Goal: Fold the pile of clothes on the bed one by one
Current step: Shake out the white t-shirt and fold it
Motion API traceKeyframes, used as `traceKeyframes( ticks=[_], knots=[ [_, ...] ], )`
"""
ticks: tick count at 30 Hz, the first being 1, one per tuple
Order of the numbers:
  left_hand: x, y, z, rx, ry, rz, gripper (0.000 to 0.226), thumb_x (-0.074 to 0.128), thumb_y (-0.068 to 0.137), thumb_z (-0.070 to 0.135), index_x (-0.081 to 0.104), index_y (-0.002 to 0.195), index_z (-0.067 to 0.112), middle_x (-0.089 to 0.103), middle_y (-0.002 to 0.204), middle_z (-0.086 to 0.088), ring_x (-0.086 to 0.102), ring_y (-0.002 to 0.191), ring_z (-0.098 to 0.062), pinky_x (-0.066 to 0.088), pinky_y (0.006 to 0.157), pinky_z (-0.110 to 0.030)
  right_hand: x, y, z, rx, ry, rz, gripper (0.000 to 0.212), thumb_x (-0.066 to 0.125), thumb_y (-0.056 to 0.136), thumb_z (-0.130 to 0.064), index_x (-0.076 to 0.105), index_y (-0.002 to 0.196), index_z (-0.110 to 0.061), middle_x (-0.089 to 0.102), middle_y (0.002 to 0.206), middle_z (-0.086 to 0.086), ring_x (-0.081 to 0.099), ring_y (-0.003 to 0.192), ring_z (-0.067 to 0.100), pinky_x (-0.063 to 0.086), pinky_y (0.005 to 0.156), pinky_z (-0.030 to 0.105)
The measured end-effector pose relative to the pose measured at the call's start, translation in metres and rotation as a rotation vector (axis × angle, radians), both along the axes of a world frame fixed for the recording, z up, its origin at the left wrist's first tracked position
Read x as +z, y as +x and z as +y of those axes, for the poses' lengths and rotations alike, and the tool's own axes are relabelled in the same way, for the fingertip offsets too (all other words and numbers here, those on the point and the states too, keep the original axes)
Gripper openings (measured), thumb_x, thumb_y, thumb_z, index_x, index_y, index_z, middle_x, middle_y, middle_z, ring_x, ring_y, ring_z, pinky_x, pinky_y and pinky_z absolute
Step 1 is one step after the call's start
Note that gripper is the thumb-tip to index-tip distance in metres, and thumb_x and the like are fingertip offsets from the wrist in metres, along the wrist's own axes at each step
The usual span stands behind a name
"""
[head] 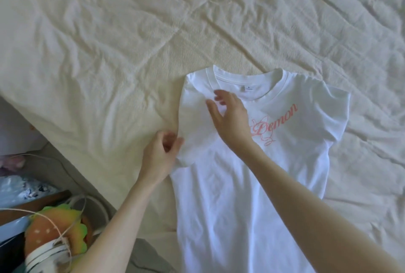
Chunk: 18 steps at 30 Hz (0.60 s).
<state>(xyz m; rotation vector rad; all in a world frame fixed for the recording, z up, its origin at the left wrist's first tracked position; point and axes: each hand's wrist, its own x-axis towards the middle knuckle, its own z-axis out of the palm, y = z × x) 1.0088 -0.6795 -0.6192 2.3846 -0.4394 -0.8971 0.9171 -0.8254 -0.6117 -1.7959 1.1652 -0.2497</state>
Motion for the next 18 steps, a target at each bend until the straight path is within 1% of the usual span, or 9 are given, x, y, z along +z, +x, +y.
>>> traceKeyframes(
  ticks=[2, 3, 4, 5, 8, 10, 12, 15, 18],
  knots=[
    [-0.007, -0.011, 0.01, 0.017, 0.011, 0.046, 0.013, 0.066, 0.086, 0.029, 0.057, 0.094, 0.027, 0.06, 0.078, 0.018, 0.054, 0.069, 0.008, 0.038, 0.057, -0.003, -0.003, 0.032, -0.011, 0.155, -0.033, 0.12, 0.035, 0.052, 0.091, -0.048, 0.061, 0.11, -0.019, 0.063, 0.103, -0.002, 0.053, 0.104, 0.02, 0.036, 0.094, 0.039],
    [-0.009, -0.015, 0.012, 0.028, 0.01, 0.044, 0.011, 0.066, 0.086, 0.028, 0.057, 0.092, 0.029, 0.06, 0.077, 0.017, 0.054, 0.067, 0.007, 0.038, 0.057, -0.003, -0.006, 0.045, -0.015, 0.211, -0.062, 0.198, 0.03, 0.05, 0.091, -0.052, 0.06, 0.09, -0.024, 0.06, 0.087, -0.005, 0.052, 0.094, 0.021, 0.034, 0.089, 0.037],
    [-0.01, -0.017, 0.014, 0.042, 0.013, 0.038, 0.009, 0.064, 0.086, 0.026, 0.057, 0.089, 0.027, 0.059, 0.074, 0.016, 0.054, 0.065, 0.006, 0.037, 0.056, -0.004, -0.007, 0.056, -0.02, 0.236, -0.083, 0.257, 0.032, 0.049, 0.092, -0.05, 0.05, 0.071, -0.025, 0.052, 0.071, -0.007, 0.049, 0.083, 0.022, 0.031, 0.085, 0.036],
    [-0.011, -0.018, 0.014, 0.06, 0.018, 0.036, 0.006, 0.063, 0.087, 0.023, 0.057, 0.086, 0.022, 0.058, 0.071, 0.014, 0.053, 0.063, 0.002, 0.036, 0.055, -0.005, -0.008, 0.064, -0.024, 0.239, -0.087, 0.293, 0.038, 0.049, 0.093, -0.044, 0.041, 0.062, -0.022, 0.044, 0.061, -0.007, 0.046, 0.076, 0.021, 0.03, 0.084, 0.036],
    [-0.013, -0.02, 0.02, 0.091, 0.033, 0.055, 0.024, 0.06, 0.09, 0.024, 0.051, 0.074, 0.008, 0.048, 0.062, 0.002, 0.042, 0.055, -0.008, 0.033, 0.05, -0.014, -0.018, 0.077, -0.031, 0.227, -0.106, 0.348, 0.031, 0.047, 0.094, -0.034, 0.049, 0.068, -0.017, 0.041, 0.055, -0.005, 0.047, 0.069, 0.019, 0.028, 0.087, 0.033],
    [-0.013, -0.022, 0.025, 0.091, 0.028, 0.074, 0.034, 0.06, 0.09, 0.029, 0.043, 0.068, 0.01, 0.04, 0.057, 0.002, 0.035, 0.048, -0.004, 0.031, 0.047, -0.018, -0.021, 0.078, -0.03, 0.242, -0.139, 0.331, 0.028, 0.048, 0.094, -0.034, 0.054, 0.074, -0.015, 0.05, 0.06, -0.003, 0.049, 0.071, 0.02, 0.029, 0.089, 0.034],
    [-0.013, -0.023, 0.028, 0.071, 0.023, 0.082, 0.034, 0.059, 0.09, 0.033, 0.046, 0.071, 0.009, 0.043, 0.057, 0.004, 0.037, 0.047, -0.004, 0.03, 0.048, -0.019, -0.022, 0.073, -0.024, 0.216, -0.178, 0.261, 0.023, 0.05, 0.093, -0.031, 0.061, 0.088, -0.012, 0.062, 0.081, 0.002, 0.055, 0.084, 0.021, 0.03, 0.088, 0.034],
    [-0.012, -0.025, 0.029, 0.048, 0.017, 0.099, 0.029, 0.058, 0.089, 0.041, 0.055, 0.094, 0.012, 0.061, 0.075, 0.002, 0.058, 0.067, -0.013, 0.047, 0.061, -0.031, -0.02, 0.049, -0.004, 0.162, -0.38, 0.107, 0.024, 0.055, 0.092, -0.023, 0.063, 0.11, -0.01, 0.061, 0.111, 0.007, 0.055, 0.103, 0.027, 0.033, 0.087, 0.037],
    [-0.008, -0.03, 0.032, 0.018, 0.048, 0.063, 0.037, 0.057, 0.086, 0.049, 0.052, 0.106, 0.018, 0.064, 0.084, 0.005, 0.062, 0.076, -0.015, 0.05, 0.066, -0.035, -0.025, 0.007, 0.029, 0.251, -0.578, 0.061, 0.032, 0.057, 0.086, -0.011, 0.062, 0.117, -0.007, 0.059, 0.125, 0.012, 0.055, 0.118, 0.032, 0.039, 0.099, 0.048]
  ],
)
